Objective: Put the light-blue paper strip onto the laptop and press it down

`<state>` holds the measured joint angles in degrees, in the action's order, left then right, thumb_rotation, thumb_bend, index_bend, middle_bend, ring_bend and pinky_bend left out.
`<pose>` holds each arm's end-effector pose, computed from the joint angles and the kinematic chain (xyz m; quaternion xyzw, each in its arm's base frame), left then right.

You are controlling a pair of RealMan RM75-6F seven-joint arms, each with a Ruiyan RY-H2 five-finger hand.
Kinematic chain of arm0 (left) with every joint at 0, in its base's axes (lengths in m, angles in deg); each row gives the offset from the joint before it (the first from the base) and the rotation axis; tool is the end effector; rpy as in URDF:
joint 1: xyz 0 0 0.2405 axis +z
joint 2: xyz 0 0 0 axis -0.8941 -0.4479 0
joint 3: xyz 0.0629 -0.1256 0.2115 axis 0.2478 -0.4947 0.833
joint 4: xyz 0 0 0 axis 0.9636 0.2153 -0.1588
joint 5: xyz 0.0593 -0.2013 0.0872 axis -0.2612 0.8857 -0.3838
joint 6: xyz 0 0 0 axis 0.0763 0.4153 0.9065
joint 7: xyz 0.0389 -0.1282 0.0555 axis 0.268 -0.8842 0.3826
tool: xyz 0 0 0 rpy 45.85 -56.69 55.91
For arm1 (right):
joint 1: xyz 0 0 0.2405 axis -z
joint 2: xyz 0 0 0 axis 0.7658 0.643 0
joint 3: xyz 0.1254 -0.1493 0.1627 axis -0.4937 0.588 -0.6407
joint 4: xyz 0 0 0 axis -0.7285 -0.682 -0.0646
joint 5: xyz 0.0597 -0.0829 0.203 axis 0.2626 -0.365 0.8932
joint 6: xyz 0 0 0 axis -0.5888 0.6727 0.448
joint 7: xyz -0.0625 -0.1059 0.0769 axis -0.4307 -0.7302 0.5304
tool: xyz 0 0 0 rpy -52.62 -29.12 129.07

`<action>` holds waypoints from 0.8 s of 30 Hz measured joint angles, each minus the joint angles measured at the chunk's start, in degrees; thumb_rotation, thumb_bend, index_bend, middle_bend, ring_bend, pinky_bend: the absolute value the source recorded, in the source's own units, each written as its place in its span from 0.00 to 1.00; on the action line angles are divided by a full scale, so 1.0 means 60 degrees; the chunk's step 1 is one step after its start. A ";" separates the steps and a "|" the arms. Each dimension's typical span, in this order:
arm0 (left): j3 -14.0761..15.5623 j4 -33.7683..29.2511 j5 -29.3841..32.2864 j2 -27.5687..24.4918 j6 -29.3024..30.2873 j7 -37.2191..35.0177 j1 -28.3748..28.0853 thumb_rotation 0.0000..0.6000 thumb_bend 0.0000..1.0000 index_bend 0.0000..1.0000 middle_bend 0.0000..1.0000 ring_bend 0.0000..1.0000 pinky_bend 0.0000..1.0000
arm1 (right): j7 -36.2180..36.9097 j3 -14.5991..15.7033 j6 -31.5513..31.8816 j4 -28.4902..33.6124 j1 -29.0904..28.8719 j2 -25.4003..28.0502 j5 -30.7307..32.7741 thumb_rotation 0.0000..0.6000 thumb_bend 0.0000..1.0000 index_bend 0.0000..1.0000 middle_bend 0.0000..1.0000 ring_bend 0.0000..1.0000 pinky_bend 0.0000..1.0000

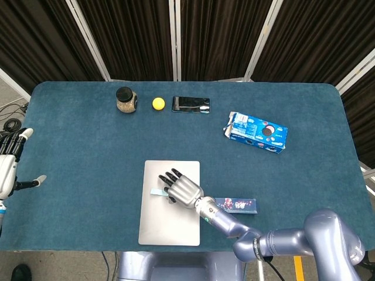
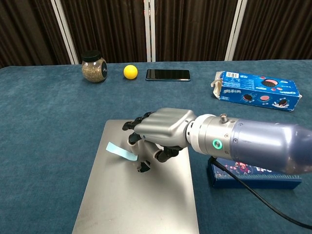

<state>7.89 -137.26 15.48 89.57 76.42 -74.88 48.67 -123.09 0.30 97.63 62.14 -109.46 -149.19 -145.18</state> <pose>-0.2747 0.2519 0.1747 -0.5731 -0.4080 -0.4086 0.5814 -0.0432 -0.2991 -0.1220 0.8839 -0.2289 0.3024 0.2736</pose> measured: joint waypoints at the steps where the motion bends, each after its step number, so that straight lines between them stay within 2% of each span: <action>1: -0.0001 -0.0001 -0.0003 -0.0001 0.0001 -0.0001 0.0002 1.00 0.00 0.00 0.00 0.00 0.00 | -0.0003 -0.0004 0.0005 0.0027 -0.0005 0.0015 -0.0022 1.00 0.93 0.36 0.00 0.00 0.00; 16: -0.0026 -0.0018 -0.0017 -0.0023 -0.0008 -0.0047 0.0019 1.00 0.00 0.00 0.00 0.00 0.00 | -0.0161 0.0201 -0.0036 -0.0091 0.0021 -0.0116 0.0003 1.00 0.93 0.37 0.00 0.00 0.00; 24: -0.0042 -0.0016 -0.0040 -0.0036 -0.0007 -0.0092 0.0028 1.00 0.00 0.00 0.00 0.00 0.00 | -0.0071 -0.0004 0.0060 -0.0001 0.0002 -0.0084 -0.0049 1.00 0.93 0.37 0.00 0.00 0.00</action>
<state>7.64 -137.35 15.24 89.36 76.38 -75.44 48.84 -123.52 0.28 97.98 62.14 -109.45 -149.69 -145.47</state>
